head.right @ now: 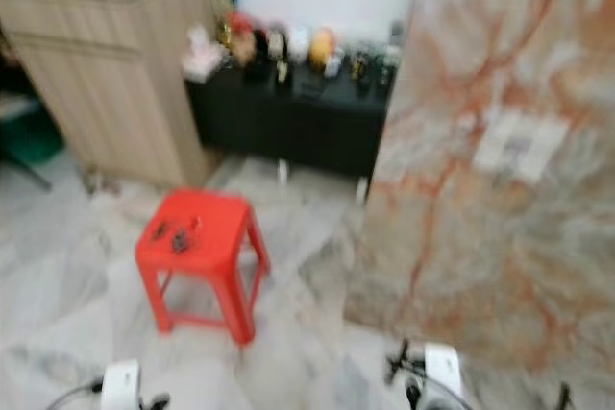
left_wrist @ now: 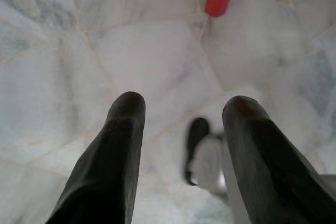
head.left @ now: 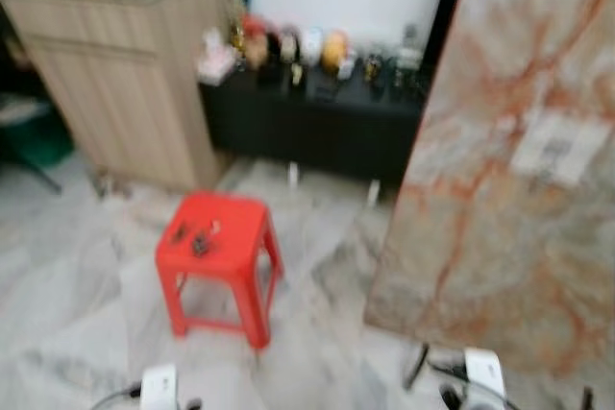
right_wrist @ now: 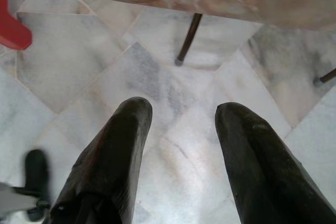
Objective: Hang keys on a hook
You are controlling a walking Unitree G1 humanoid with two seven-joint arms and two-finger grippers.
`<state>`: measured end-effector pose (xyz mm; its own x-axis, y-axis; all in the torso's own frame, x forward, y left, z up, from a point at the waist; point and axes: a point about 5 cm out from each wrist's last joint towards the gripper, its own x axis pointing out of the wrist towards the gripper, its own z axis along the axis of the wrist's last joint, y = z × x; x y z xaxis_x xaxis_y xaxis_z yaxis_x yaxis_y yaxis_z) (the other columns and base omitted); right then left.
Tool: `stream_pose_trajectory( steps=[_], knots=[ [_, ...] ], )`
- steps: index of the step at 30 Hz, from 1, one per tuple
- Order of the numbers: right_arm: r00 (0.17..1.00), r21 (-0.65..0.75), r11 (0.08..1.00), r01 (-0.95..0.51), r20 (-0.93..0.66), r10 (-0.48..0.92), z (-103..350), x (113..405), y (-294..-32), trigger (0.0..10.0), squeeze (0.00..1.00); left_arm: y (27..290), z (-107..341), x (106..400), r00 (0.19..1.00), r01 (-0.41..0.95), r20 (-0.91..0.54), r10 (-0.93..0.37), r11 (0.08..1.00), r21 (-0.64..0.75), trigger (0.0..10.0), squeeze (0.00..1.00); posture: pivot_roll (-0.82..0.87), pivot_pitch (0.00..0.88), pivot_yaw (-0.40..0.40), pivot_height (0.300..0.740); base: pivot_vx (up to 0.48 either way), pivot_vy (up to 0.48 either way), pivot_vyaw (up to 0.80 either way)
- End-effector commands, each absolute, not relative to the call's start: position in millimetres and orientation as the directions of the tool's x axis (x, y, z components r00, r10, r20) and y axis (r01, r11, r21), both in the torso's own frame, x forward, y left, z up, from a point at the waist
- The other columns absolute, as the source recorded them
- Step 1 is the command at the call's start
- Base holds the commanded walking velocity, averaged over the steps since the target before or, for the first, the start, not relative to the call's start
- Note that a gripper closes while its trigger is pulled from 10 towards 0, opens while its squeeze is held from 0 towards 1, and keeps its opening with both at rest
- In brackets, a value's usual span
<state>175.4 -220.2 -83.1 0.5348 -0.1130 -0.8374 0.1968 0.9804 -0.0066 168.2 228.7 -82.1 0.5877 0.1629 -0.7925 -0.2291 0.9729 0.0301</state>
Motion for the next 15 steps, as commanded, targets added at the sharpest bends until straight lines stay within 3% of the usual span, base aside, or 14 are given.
stream_pose_trajectory(
  steps=[1,15],
  knots=[
    [0.555,-0.002,0.985,0.170,-0.826,-0.097,-80.6,182.4,-215.6,10.0,0.00,234.2,-82.6,164.5,0.574,-0.211,-0.801,0.169,0.976,0.055,10.0,0.00,0.08,0.000,-0.058,0.740,0.000,0.356,0.00],
    [0.549,-0.007,0.982,0.189,-0.829,-0.111,-81.5,180.2,-216.8,10.0,0.00,232.3,-83.0,164.7,0.574,-0.188,-0.804,0.158,0.980,0.058,10.0,0.00,0.08,0.000,-0.055,0.740,0.000,0.355,0.00]
  ],
)
